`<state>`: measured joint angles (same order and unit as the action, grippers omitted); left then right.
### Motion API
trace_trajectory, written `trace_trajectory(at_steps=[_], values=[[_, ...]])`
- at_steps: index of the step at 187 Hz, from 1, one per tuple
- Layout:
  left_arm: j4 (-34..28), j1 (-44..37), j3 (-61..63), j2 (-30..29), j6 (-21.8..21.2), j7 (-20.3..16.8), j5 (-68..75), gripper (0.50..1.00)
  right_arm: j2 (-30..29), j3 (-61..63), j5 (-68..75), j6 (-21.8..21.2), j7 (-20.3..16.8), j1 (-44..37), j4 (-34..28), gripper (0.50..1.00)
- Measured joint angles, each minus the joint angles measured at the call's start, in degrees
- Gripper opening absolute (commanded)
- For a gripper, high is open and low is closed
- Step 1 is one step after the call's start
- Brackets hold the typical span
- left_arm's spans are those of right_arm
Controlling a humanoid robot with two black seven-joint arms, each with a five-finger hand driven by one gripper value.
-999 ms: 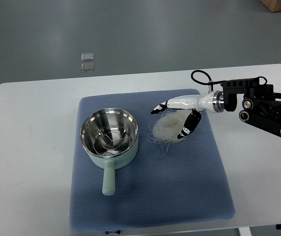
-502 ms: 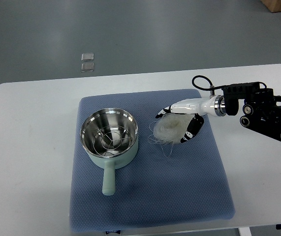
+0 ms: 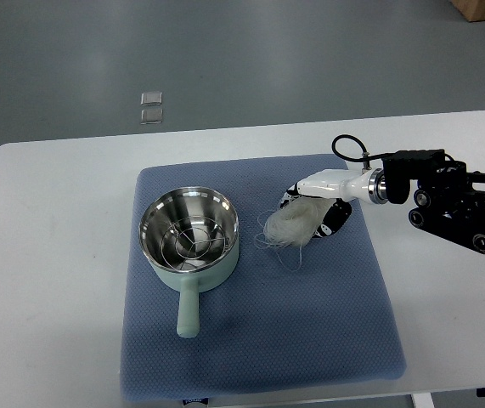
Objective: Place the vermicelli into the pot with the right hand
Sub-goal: 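Lift the vermicelli with the right hand and carry it over the pot, then lower the vermicelli into the steel pot and open the right hand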
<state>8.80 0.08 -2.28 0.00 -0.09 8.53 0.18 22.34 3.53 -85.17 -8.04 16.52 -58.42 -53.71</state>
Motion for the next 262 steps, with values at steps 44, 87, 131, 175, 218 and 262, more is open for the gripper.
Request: trace_trajectory(at_steps=[44, 87, 131, 175, 218, 262], values=[[0.0, 0.0, 0.0, 0.0, 0.0, 0.0, 0.0, 1.000, -0.5, 0.3, 0.3, 1.3, 0.8, -0.1, 0.1, 0.500], [0.0, 0.0, 0.1, 0.0, 0.0, 0.0, 0.0, 1.000, 0.1, 2.4, 1.5, 2.7, 1.7, -1.0, -0.7, 0.500], [0.2, 0.0, 0.2, 0.0, 0.0, 0.0, 0.0, 1.000, 0.2, 9.0, 4.4, 1.3, 1.7, -3.3, -4.4, 0.500], [0.2, 0.1, 0.1, 0.0, 0.0, 0.0, 0.0, 1.000, -1.3, 9.7, 10.2, -0.5, 1.6, -9.0, -6.3, 0.500], [0.1, 0.2, 0.0, 0.0, 0.0, 0.0, 0.0, 1.000, -6.6, 9.7, 12.7, -3.0, 1.6, -11.5, -7.3, 0.500], [0.0, 0.4, -0.1, 0.0, 0.0, 0.0, 0.0, 1.000, -12.6, 8.6, 12.8, -3.9, 1.7, -9.8, -6.8, 0.500]])
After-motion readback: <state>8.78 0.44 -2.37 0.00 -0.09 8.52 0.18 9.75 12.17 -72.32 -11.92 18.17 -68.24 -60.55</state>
